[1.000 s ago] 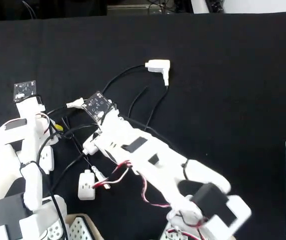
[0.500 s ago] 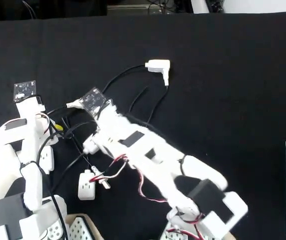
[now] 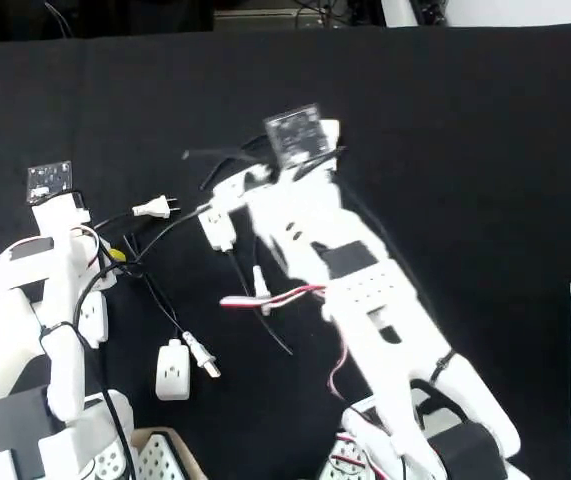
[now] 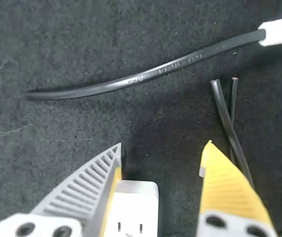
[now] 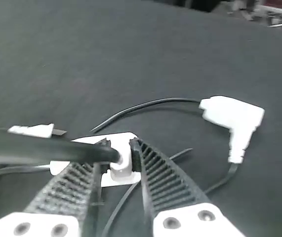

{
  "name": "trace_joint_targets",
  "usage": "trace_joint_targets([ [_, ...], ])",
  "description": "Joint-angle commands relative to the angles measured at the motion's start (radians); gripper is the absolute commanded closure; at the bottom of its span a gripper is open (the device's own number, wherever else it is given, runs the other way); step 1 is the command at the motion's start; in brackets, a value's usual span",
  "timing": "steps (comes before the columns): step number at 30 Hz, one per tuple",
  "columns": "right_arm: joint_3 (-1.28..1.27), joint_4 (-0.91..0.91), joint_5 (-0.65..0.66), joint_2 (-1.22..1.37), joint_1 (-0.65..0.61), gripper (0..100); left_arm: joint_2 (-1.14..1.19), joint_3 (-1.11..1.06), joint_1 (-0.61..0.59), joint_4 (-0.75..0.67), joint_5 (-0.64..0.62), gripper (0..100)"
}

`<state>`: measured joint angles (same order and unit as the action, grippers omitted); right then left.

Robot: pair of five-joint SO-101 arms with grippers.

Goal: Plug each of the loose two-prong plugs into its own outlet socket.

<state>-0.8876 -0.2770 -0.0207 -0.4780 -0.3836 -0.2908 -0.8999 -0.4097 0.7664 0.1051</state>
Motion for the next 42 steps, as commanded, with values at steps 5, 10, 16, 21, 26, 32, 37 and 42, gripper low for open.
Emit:
trace_joint_targets([
  [5, 0.213, 0.118, -0.097, 0.191, 0.175, 98.5, -0.028, 0.002, -0.031, -0.017, -0.006, 74],
  [10, 0.395, 0.118, -0.209, 0.417, 0.262, 98.5, -0.028, 0.002, -0.033, -0.017, -0.006, 74],
  [16, 0.478, 0.037, -0.221, 0.549, 0.272, 98.2, -0.028, 0.002, -0.033, -0.017, -0.006, 74],
  [21, 0.501, -0.063, -0.222, 0.555, 0.224, 96.2, -0.028, 0.002, -0.033, -0.017, -0.006, 74],
  [26, 0.495, -0.074, -0.222, 0.550, 0.219, 84.5, -0.028, 0.002, -0.033, -0.017, -0.006, 74],
  [32, 0.509, -0.213, -0.218, 0.430, 0.215, 85.6, -0.028, 0.002, -0.033, -0.017, -0.006, 74],
  [37, 0.504, -0.450, -0.216, 0.237, 0.140, 85.7, -0.028, 0.002, -0.033, -0.017, -0.006, 74],
  [42, 0.490, -0.660, -0.186, 0.199, 0.034, 85.6, -0.028, 0.002, -0.033, -0.017, -0.006, 74],
])
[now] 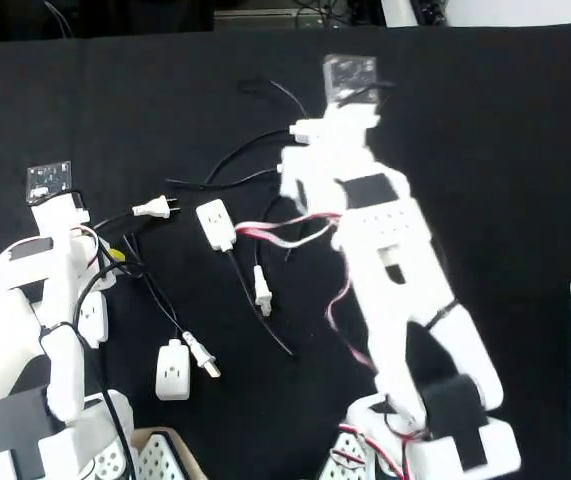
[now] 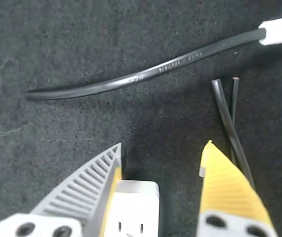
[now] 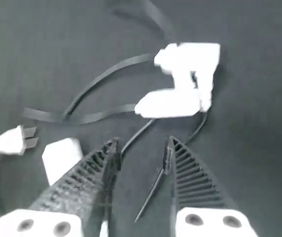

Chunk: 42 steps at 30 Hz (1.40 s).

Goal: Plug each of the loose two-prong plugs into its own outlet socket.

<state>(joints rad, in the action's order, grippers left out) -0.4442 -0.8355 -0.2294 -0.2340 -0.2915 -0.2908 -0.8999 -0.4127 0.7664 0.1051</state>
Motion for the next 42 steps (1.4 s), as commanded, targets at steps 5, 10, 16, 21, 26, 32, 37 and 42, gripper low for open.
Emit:
trace_joint_targets([
  [5, 0.001, -0.201, 0.086, 0.027, -0.137, 85.5, -0.028, 0.002, -0.030, -0.017, -0.006, 74],
  [10, -0.019, -0.245, 0.092, 0.127, -0.195, 85.7, -0.028, 0.002, -0.030, -0.017, -0.006, 74],
  [16, 0.019, -0.350, 0.092, 0.183, -0.276, 85.7, -0.026, 0.002, -0.035, -0.017, -0.006, 74],
  [21, 0.016, -0.356, 0.086, 0.185, -0.284, 85.7, -0.031, 0.005, -0.065, -0.017, -0.006, 74],
  [26, 0.022, -0.342, 0.092, 0.228, -0.285, 85.8, -0.028, 0.005, -0.062, -0.017, -0.006, 74],
  [32, 0.061, -0.315, 0.092, 0.325, -0.285, 85.8, -0.025, 0.008, -0.061, -0.018, -0.006, 74],
  [37, 0.067, -0.319, 0.092, 0.343, -0.285, 85.8, -0.023, 0.007, -0.056, -0.018, -0.006, 74],
  [42, 0.084, -0.319, 0.092, 0.418, -0.285, 85.8, -0.023, 0.005, -0.045, -0.018, -0.006, 74],
])
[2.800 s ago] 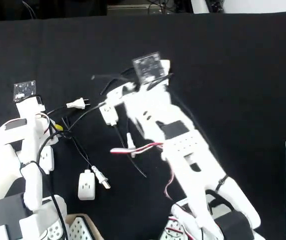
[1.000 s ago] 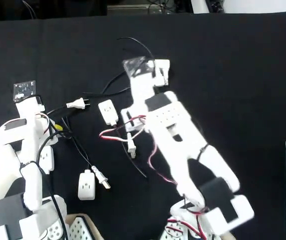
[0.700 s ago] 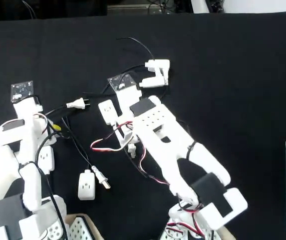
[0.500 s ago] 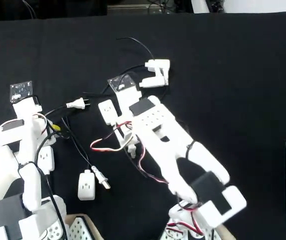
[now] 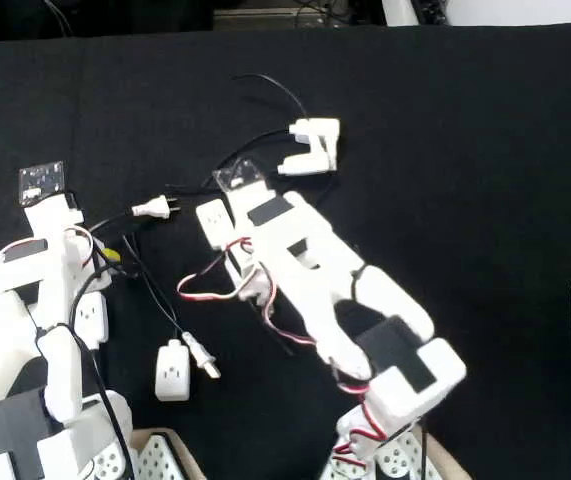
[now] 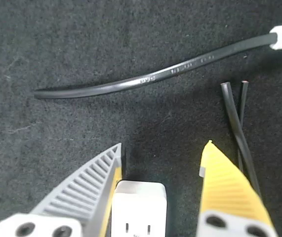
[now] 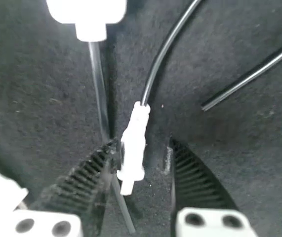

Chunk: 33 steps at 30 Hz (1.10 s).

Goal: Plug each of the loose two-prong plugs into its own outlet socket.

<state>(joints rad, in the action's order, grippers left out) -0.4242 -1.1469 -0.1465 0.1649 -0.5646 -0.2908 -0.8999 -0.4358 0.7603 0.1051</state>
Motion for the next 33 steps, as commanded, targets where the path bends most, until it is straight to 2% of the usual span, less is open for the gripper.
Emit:
trace_joint_targets([
  [1, 0.070, -0.008, 0.009, 0.028, -0.012, 86.0, -0.023, 0.005, -0.022, -0.012, -0.006, 74],
  [8, 0.099, -0.012, 0.011, 0.036, -0.012, 98.7, -0.023, 0.007, -0.021, -0.012, -0.006, 74],
  [12, 0.104, -0.041, 0.011, -0.027, -0.014, 98.6, -0.023, 0.008, -0.018, -0.012, -0.006, 74],
  [16, 0.104, -0.103, 0.011, -0.196, -0.018, 98.6, -0.023, 0.010, -0.018, -0.014, -0.006, 74],
  [22, 0.101, -0.181, 0.011, -0.479, -0.104, 98.6, -0.031, 0.005, -0.016, -0.014, -0.009, 74],
  [27, 0.061, -0.173, 0.012, -0.628, -0.138, 98.6, -0.034, 0.012, -0.016, -0.038, -0.017, 74],
  [29, 0.036, -0.161, 0.041, -0.676, -0.143, 98.6, -0.051, 0.035, -0.015, -0.031, -0.064, 74],
  [33, -0.091, -0.015, 0.094, -0.796, -0.143, 98.6, -0.199, 0.079, -0.016, 0.060, -0.118, 74],
])
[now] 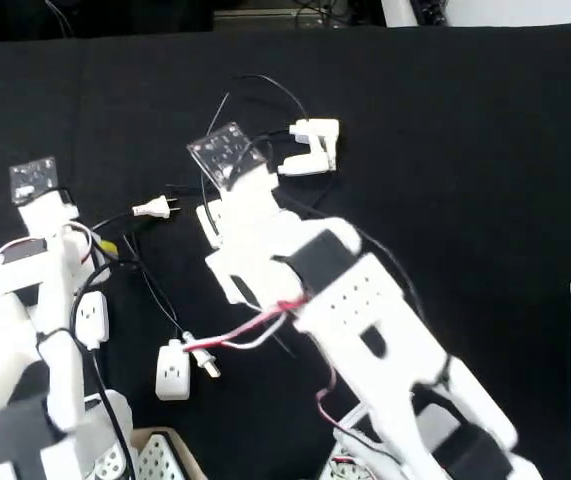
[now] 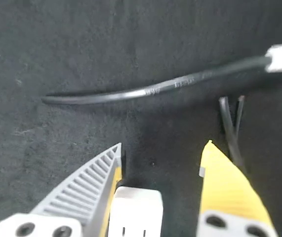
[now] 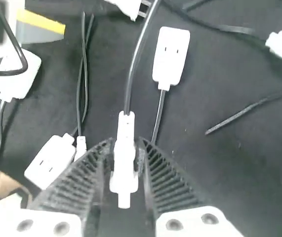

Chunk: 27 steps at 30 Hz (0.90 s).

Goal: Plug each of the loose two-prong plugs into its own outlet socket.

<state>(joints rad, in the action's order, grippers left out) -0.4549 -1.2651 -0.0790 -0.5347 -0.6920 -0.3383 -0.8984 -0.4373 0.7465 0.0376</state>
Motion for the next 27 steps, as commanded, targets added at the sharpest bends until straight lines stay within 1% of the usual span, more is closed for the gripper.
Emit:
trace_joint_targets([
  [1, -0.107, 0.152, 0.028, -0.128, -0.015, 98.6, -0.210, 0.087, -0.015, 0.106, -0.051, 74],
  [5, -0.277, 0.310, 0.028, -0.232, -0.015, 98.6, -0.456, 0.082, -0.007, 0.167, -0.051, 74],
  [7, -0.337, 0.361, 0.028, -0.269, -0.015, 98.7, -0.560, 0.051, 0.031, 0.173, -0.051, 74],
  [10, -0.403, 0.417, 0.028, -0.314, -0.031, 98.7, -0.666, -0.010, 0.127, 0.167, -0.055, 74],
  [14, -0.460, 0.462, 0.028, -0.383, -0.072, 98.7, -0.727, -0.050, 0.248, 0.164, -0.146, 74],
  [16, -0.484, 0.465, 0.028, -0.430, -0.092, 98.7, -0.744, -0.053, 0.298, 0.164, -0.164, 74],
  [23, -0.572, 0.459, 0.028, -0.570, -0.109, 98.7, -0.809, -0.059, 0.458, 0.175, -0.164, 74],
  [27, -0.591, 0.462, 0.029, -0.585, -0.109, 98.7, -0.904, -0.064, 0.556, 0.229, -0.157, 74],
])
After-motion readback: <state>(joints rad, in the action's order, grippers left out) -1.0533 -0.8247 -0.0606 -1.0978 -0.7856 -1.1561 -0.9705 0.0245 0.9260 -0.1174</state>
